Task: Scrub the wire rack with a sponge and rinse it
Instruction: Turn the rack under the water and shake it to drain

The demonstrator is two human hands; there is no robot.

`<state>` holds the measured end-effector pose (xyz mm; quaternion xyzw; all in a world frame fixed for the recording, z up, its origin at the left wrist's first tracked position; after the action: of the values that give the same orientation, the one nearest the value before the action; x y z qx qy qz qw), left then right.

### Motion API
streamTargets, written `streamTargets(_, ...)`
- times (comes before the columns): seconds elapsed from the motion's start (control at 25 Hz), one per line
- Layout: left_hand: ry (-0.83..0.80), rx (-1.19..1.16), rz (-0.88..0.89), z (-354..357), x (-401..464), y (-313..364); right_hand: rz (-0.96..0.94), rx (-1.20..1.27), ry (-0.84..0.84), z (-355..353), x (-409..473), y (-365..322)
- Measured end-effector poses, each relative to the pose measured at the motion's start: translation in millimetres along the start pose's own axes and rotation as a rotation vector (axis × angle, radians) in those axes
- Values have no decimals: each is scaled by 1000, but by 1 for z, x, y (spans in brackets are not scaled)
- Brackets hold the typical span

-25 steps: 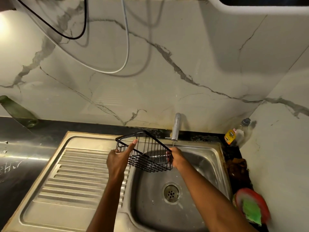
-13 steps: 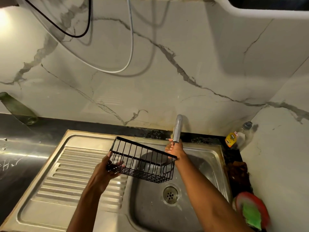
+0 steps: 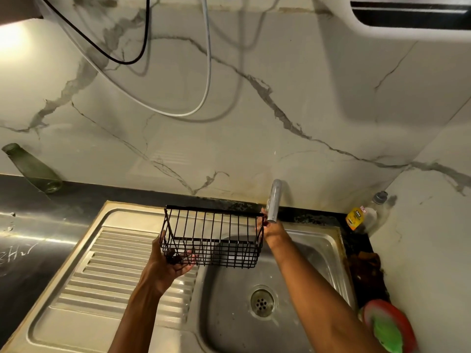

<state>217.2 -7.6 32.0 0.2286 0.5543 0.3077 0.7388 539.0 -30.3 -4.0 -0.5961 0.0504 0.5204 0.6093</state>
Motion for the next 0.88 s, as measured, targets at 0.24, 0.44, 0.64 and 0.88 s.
streamTargets(0.24, 15, 10, -50, 2, 3, -5, -89, -151, 157, 0, -13, 3)
streamTargets(0.44, 9, 5, -184, 20, 6, -13, -121, -22, -47, -23, -45, 10)
streamTargets(0.64, -70, 171, -290, 47, 5, -31, -81, -126, -13, -79, -63, 32)
streamTargets(0.88, -57, 459, -323, 79, -12, -43, -291, -8, -22, -111, -90, 29)
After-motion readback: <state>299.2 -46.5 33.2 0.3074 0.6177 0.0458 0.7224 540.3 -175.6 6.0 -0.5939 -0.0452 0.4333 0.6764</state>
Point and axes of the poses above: each hand's wrist, its own x-axis towards the middle knuckle, its own z-axis out of the palm, y = z × x, the point moved 1 cm from there along x, towards the middle knuckle, and after that the axes turned 2 degrees about y, right-handed, at the moved point
